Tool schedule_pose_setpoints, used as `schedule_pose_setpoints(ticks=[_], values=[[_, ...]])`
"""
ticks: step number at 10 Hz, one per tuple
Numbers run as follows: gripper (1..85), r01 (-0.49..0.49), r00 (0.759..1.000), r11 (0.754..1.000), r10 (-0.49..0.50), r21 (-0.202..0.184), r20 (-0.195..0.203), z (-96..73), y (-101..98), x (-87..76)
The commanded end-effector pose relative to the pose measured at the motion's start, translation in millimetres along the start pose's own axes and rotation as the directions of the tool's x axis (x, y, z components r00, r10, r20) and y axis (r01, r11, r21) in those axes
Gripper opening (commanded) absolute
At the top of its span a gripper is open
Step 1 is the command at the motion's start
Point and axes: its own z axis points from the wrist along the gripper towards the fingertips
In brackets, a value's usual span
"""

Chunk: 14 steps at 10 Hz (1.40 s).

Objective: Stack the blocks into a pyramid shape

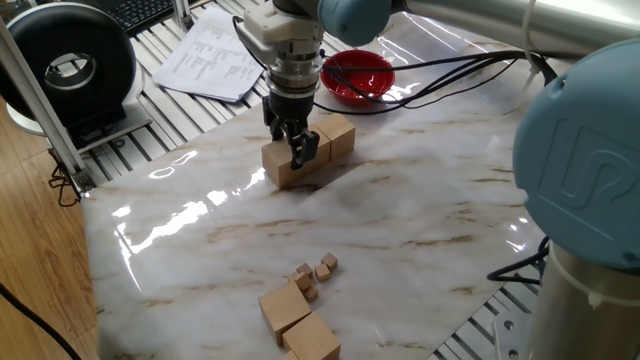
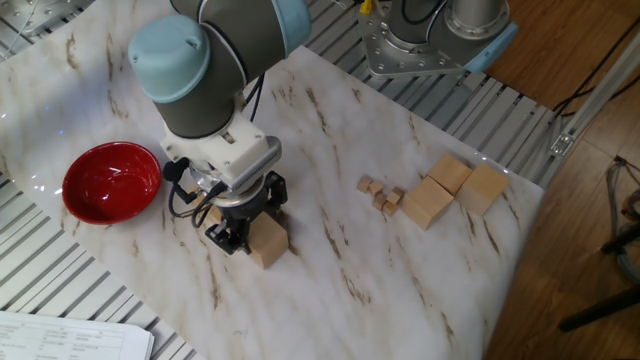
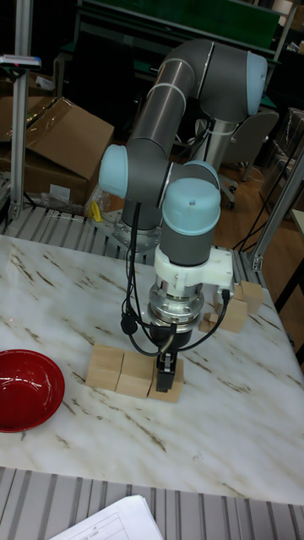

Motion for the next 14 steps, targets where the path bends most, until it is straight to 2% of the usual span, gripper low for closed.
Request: schedule_pose_setpoints(ticks=[1, 4, 9, 10, 12, 14], values=[[53.3, 0.006, 1.000, 1.000, -0.006, -0.003, 0.013, -0.1, -0.3, -1.4], [63.7, 0.011, 1.000, 1.000, -0.010, -0.013, 0.013, -0.7, 1.9, -0.8], [70.3, 0.016, 1.000, 1.000, -0.015, -0.019, 0.018, -2.2, 3.2, 0.2], [78.3, 0.012, 0.999, 0.999, -0.010, -0.033, 0.044, -4.7, 8.5, -7.7], [81.7, 0.005, 1.000, 1.000, -0.004, -0.031, 0.015, -19.9, 16.1, -3.0], [81.3, -0.017, 1.000, 0.999, 0.017, -0.033, 0.013, -35.3, 26.1, -5.4]])
